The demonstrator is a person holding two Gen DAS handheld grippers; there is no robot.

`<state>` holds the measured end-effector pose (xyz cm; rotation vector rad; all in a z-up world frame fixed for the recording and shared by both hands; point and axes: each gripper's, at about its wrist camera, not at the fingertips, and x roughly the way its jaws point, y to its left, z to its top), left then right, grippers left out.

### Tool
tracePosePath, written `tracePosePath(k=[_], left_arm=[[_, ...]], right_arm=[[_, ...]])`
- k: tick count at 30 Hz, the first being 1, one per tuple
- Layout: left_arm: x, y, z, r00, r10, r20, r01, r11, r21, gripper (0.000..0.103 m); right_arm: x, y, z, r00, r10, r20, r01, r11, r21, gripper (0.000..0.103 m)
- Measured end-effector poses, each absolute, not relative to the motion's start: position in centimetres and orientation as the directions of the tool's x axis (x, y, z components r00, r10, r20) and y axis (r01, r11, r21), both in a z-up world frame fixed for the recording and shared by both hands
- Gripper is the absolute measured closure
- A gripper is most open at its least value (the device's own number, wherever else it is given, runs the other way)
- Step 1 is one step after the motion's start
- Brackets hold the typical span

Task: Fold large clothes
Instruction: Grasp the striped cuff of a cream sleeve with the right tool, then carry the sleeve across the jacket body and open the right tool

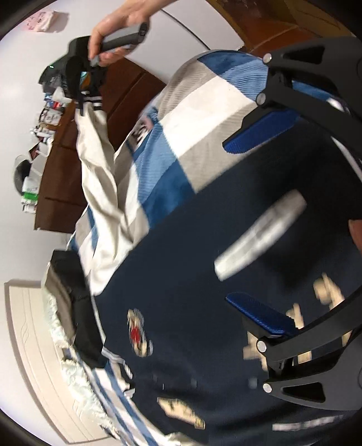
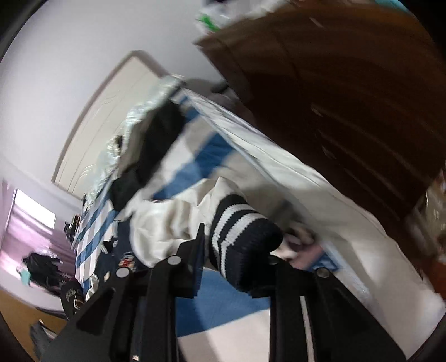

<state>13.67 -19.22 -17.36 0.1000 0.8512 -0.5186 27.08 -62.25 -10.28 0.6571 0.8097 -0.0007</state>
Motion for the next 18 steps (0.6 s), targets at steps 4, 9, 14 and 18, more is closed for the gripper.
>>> tracePosePath(k=[4, 9, 14, 18], left_arm=[[13.6, -12.7, -17.3, 0.565, -0.340, -0.752, 0.441, 0.895, -0.074, 0.005], [13.5, -3.1, -19.0, 0.545, -0.280, -0.790, 0.335, 0.937, -0.102, 0.005], [12.6, 3.6, -21.0, 0.521, -0.283, -0.805, 0.246, 0.953, -0.176, 0.005], [11.3, 7.1, -22.7, 0.512, -0.320, -0.797, 0.199, 0.947, -0.253, 0.005]], right_arm=[[28.7, -54.3, -3.7, 0.718, 0.297, -0.629, 0.086, 0.859, 0.504, 0.079], [30.3, -43.7, 0.3, 0.688, 0.375, -0.622, -0.073, 0.888, 0.454, 0.079], [31.2, -32.1, 0.8, 0.630, 0.447, -0.635, -0.216, 0.886, 0.410, 0.079], [30.7, -24.1, -0.9, 0.566, 0.493, -0.661, -0.296, 0.869, 0.395, 0.079]])
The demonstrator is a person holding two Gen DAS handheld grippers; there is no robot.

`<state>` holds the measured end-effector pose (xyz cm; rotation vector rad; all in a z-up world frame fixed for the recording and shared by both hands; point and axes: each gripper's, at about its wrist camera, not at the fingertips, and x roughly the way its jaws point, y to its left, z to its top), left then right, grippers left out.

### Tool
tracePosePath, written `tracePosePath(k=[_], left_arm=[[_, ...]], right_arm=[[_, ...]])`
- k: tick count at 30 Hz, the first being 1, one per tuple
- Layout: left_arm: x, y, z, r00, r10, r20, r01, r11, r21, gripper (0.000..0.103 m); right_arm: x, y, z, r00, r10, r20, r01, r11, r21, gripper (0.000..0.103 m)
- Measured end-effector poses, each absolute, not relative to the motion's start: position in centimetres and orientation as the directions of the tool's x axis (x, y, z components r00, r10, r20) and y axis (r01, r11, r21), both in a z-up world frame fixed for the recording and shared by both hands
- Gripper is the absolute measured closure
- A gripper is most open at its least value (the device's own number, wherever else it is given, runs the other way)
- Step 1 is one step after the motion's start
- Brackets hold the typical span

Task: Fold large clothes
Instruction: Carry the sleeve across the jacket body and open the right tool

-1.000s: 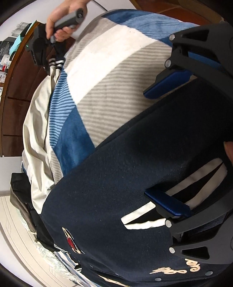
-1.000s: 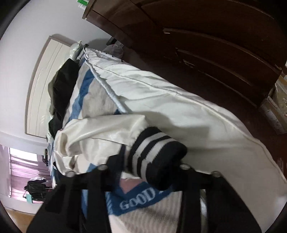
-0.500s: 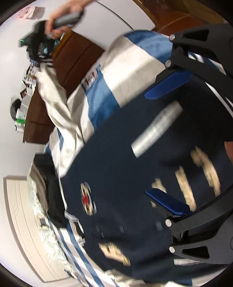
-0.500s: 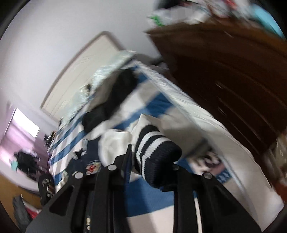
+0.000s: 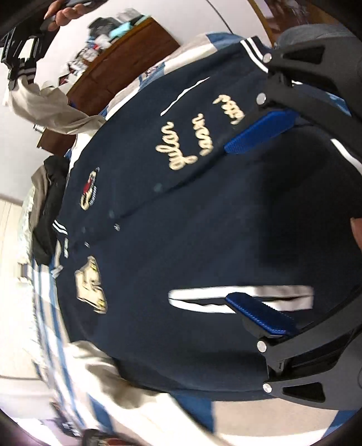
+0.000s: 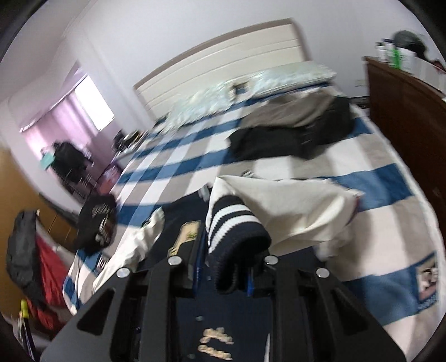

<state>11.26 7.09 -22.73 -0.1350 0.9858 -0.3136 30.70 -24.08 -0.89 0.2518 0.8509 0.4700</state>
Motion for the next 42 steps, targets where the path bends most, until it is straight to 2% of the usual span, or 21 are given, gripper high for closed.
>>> tracePosePath(k=[8, 15, 21, 27, 32, 34, 36, 37, 38, 39, 41, 42], left_arm=[[10.8, 10.0, -25.7, 0.479, -0.332, -0.813, 0.147, 0.943, -0.298, 0.005], [11.3, 10.6, -27.1, 0.468, -0.330, -0.819, 0.136, 0.943, -0.303, 0.005], [11.1, 10.4, -27.6, 0.475, -0.316, -0.821, 0.145, 0.949, -0.282, 0.005], [11.2, 10.5, -27.7, 0.473, -0.319, -0.821, 0.143, 0.948, -0.285, 0.005], [11.2, 10.1, -27.8, 0.469, -0.303, -0.830, 0.149, 0.953, -0.264, 0.005], [11.2, 10.0, -27.8, 0.468, -0.299, -0.831, 0.152, 0.954, -0.258, 0.005], [11.1, 10.0, -27.8, 0.471, -0.301, -0.829, 0.158, 0.954, -0.256, 0.005], [11.0, 9.9, -27.8, 0.473, -0.301, -0.828, 0.160, 0.954, -0.255, 0.005], [11.0, 9.9, -27.8, 0.474, -0.301, -0.828, 0.161, 0.954, -0.254, 0.005], [10.9, 9.9, -27.8, 0.476, -0.299, -0.827, 0.161, 0.954, -0.253, 0.005], [10.8, 9.8, -27.7, 0.477, -0.297, -0.827, 0.162, 0.955, -0.250, 0.005], [10.7, 9.7, -27.7, 0.479, -0.296, -0.827, 0.163, 0.955, -0.247, 0.005]], right_arm=[[27.7, -10.0, -7.4, 0.425, 0.492, -0.760, -0.419, 0.851, 0.317, 0.080], [27.3, -2.4, -13.8, 0.366, 0.371, -0.854, -0.459, 0.870, 0.181, 0.082], [28.5, 0.7, -20.5, 0.281, 0.271, -0.921, -0.452, 0.883, 0.122, 0.082], [30.1, 1.1, -26.5, 0.194, 0.260, -0.946, -0.369, 0.913, 0.175, 0.082], [30.5, 1.8, -26.9, 0.172, 0.230, -0.958, -0.366, 0.918, 0.155, 0.080], [30.6, 1.6, -25.9, 0.148, 0.257, -0.955, -0.375, 0.908, 0.186, 0.073], [30.6, 0.8, -24.0, 0.137, 0.312, -0.940, -0.374, 0.895, 0.243, 0.060], [30.4, 0.1, -22.4, 0.153, 0.347, -0.925, -0.371, 0.888, 0.272, 0.041], [29.9, -1.0, -20.5, 0.175, 0.398, -0.901, -0.371, 0.874, 0.314, 0.031], [29.5, -1.7, -19.5, 0.186, 0.425, -0.886, -0.374, 0.865, 0.336, 0.029], [28.2, -4.5, -16.4, 0.235, 0.470, -0.851, -0.377, 0.851, 0.366, 0.006], [27.4, -6.2, -15.3, 0.267, 0.481, -0.835, -0.375, 0.850, 0.370, 0.005]])
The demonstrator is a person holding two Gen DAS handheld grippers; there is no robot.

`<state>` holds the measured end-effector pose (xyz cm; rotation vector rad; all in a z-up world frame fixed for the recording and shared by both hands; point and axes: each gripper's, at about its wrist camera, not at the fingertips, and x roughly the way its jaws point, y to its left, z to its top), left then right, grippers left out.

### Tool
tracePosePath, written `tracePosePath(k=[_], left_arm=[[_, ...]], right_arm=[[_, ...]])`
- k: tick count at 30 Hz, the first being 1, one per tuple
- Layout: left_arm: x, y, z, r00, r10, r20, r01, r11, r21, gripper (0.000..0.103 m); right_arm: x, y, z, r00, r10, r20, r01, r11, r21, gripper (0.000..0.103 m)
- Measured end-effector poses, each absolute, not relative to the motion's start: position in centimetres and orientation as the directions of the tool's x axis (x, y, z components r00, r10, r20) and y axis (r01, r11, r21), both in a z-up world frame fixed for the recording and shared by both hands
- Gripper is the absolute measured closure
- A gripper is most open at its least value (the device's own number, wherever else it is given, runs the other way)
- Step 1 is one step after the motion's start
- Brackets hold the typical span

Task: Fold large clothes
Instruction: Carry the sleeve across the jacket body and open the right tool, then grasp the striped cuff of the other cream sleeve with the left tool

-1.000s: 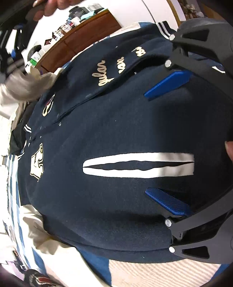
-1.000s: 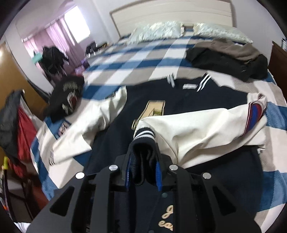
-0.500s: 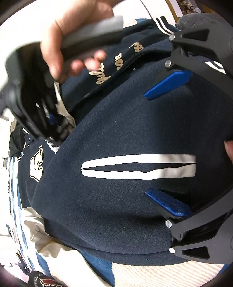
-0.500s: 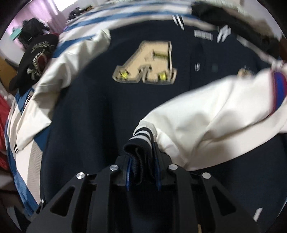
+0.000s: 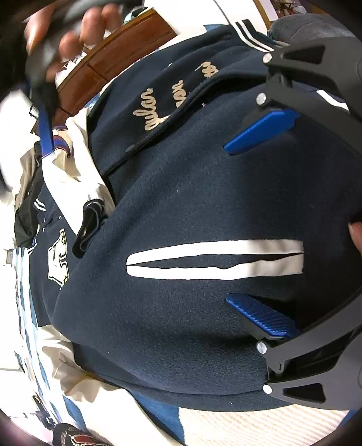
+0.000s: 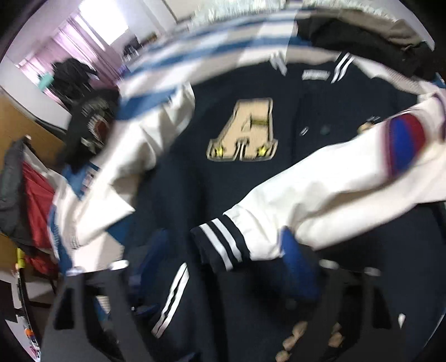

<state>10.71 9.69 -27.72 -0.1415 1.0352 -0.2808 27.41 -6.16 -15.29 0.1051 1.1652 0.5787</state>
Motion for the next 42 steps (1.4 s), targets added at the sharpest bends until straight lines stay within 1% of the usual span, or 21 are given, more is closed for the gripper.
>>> tracePosePath(k=[2, 5, 9, 11, 14, 17, 20, 23, 27, 30, 31, 33, 35, 36, 39, 40, 42], left_arm=[[10.6, 9.6, -27.7, 0.480, -0.291, -0.828, 0.168, 0.956, -0.239, 0.005], [10.6, 9.4, -27.7, 0.476, -0.294, -0.829, 0.180, 0.955, -0.235, 0.005], [10.3, 9.8, -27.6, 0.466, -0.303, -0.831, 0.200, 0.951, -0.234, 0.005], [10.2, 9.9, -27.7, 0.461, -0.303, -0.834, 0.207, 0.951, -0.231, 0.005], [10.0, 10.1, -27.9, 0.449, -0.292, -0.845, 0.223, 0.952, -0.210, 0.005], [9.8, 10.8, -28.1, 0.439, -0.296, -0.848, 0.228, 0.950, -0.213, 0.005], [9.7, 11.3, -28.3, 0.432, -0.307, -0.848, 0.237, 0.946, -0.222, 0.005], [9.5, 11.8, -28.3, 0.430, -0.311, -0.848, 0.244, 0.944, -0.223, 0.005], [9.1, 12.6, -28.2, 0.410, -0.311, -0.858, 0.225, 0.946, -0.235, 0.005], [8.6, 13.3, -28.2, 0.392, -0.293, -0.872, 0.223, 0.950, -0.219, 0.005], [8.3, 13.7, -28.0, 0.387, -0.293, -0.874, 0.217, 0.950, -0.223, 0.005], [7.9, 14.1, -27.6, 0.394, -0.305, -0.867, 0.211, 0.948, -0.238, 0.005], [7.4, 14.4, -26.8, 0.408, -0.304, -0.861, 0.215, 0.948, -0.232, 0.005], [7.1, 14.5, -26.3, 0.416, -0.300, -0.859, 0.218, 0.949, -0.226, 0.005], [6.1, 15.2, -25.5, 0.415, -0.292, -0.862, 0.219, 0.951, -0.217, 0.005], [5.7, 15.6, -25.4, 0.414, -0.297, -0.860, 0.218, 0.950, -0.223, 0.005], [5.2, 16.2, -25.3, 0.418, -0.286, -0.862, 0.208, 0.954, -0.216, 0.005]], right_arm=[[26.4, -8.6, -14.3, 0.299, 0.483, -0.823, -0.357, 0.857, 0.373, 0.005], [24.3, -14.2, -14.9, 0.340, 0.436, -0.833, -0.289, 0.891, 0.349, 0.005], [22.0, -20.1, -18.1, 0.346, 0.374, -0.861, -0.187, 0.926, 0.327, 0.005], [20.4, -23.0, -20.4, 0.327, 0.342, -0.881, -0.122, 0.940, 0.320, 0.005], [18.1, -25.7, -22.9, 0.297, 0.311, -0.903, -0.075, 0.950, 0.303, 0.005], [16.1, -27.0, -25.7, 0.252, 0.217, -0.943, -0.077, 0.976, 0.204, 0.005], [14.7, -28.0, -27.3, 0.269, 0.230, -0.935, -0.119, 0.971, 0.205, 0.005], [14.6, -27.9, -27.2, 0.269, 0.215, -0.939, -0.137, 0.973, 0.183, 0.005], [14.9, -28.2, -26.7, 0.247, 0.228, -0.942, -0.124, 0.971, 0.203, 0.005], [14.2, -28.1, -25.3, 0.260, 0.242, -0.935, -0.132, 0.968, 0.214, 0.005], [13.4, -27.4, -24.4, 0.278, 0.246, -0.929, -0.157, 0.965, 0.209, 0.005], [11.6, -24.6, -22.4, 0.329, 0.270, -0.905, -0.264, 0.946, 0.187, 0.005], [8.4, -19.9, -20.3, 0.381, 0.316, -0.869, -0.423, 0.895, 0.140, 0.005], [6.2, -16.6, -19.2, 0.405, 0.337, -0.850, -0.513, 0.853, 0.094, 0.005], [1.4, -9.9, -17.5, 0.454, 0.391, -0.801, -0.656, 0.755, -0.004, 0.005], [-0.6, -7.2, -16.9, 0.453, 0.436, -0.778, -0.708, 0.706, -0.016, 0.005], [-3.2, -3.4, -16.2, 0.394, 0.534, -0.748, -0.782, 0.622, 0.032, 0.005]])
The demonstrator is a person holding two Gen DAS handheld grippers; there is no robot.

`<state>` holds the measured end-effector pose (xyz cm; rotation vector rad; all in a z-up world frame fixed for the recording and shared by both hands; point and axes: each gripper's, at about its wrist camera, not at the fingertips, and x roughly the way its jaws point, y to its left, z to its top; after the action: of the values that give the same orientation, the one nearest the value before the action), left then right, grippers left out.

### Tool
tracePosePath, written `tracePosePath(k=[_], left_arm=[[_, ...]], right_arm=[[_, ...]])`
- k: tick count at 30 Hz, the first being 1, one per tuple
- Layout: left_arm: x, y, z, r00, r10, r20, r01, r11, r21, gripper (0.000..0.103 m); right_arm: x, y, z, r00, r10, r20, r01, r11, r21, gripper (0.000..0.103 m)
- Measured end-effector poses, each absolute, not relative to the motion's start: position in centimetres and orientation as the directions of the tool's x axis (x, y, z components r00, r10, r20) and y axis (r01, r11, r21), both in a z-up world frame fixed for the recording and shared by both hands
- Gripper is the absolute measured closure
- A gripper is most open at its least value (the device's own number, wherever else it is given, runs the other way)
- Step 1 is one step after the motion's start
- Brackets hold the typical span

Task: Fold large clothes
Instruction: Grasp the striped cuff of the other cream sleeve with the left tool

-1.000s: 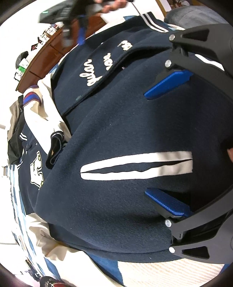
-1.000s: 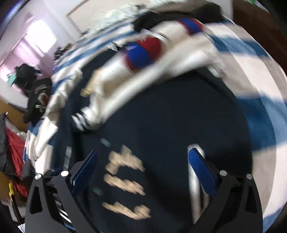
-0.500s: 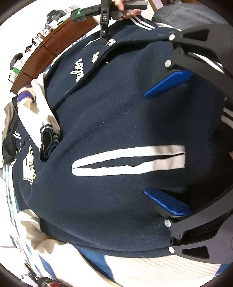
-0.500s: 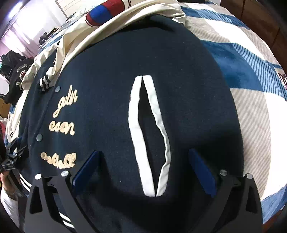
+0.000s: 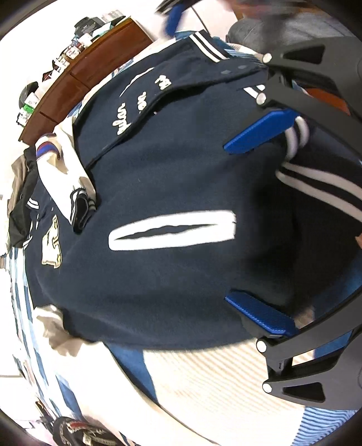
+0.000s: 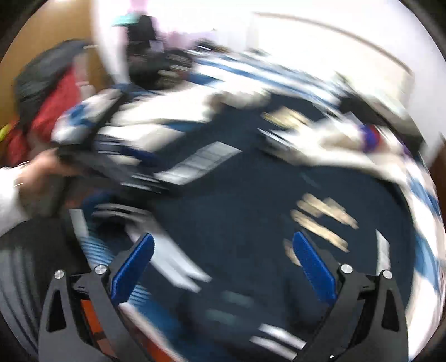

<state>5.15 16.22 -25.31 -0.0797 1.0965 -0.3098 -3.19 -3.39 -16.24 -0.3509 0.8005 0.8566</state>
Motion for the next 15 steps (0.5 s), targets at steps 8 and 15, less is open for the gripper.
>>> tracePosePath(k=[8, 15], left_arm=[[4.5, 23.2, -21.8, 0.538, -0.213, -0.816, 0.062, 0.975, -0.214, 0.005], [6.5, 36.6, -21.4, 0.585, -0.115, -0.803, -0.206, 0.937, -0.284, 0.005]], right_arm=[[-3.3, 4.2, -18.7, 0.231, 0.636, -0.736, -0.788, 0.566, 0.242, 0.005], [-0.6, 6.5, -19.8, 0.271, 0.617, -0.739, -0.757, 0.610, 0.233, 0.005]])
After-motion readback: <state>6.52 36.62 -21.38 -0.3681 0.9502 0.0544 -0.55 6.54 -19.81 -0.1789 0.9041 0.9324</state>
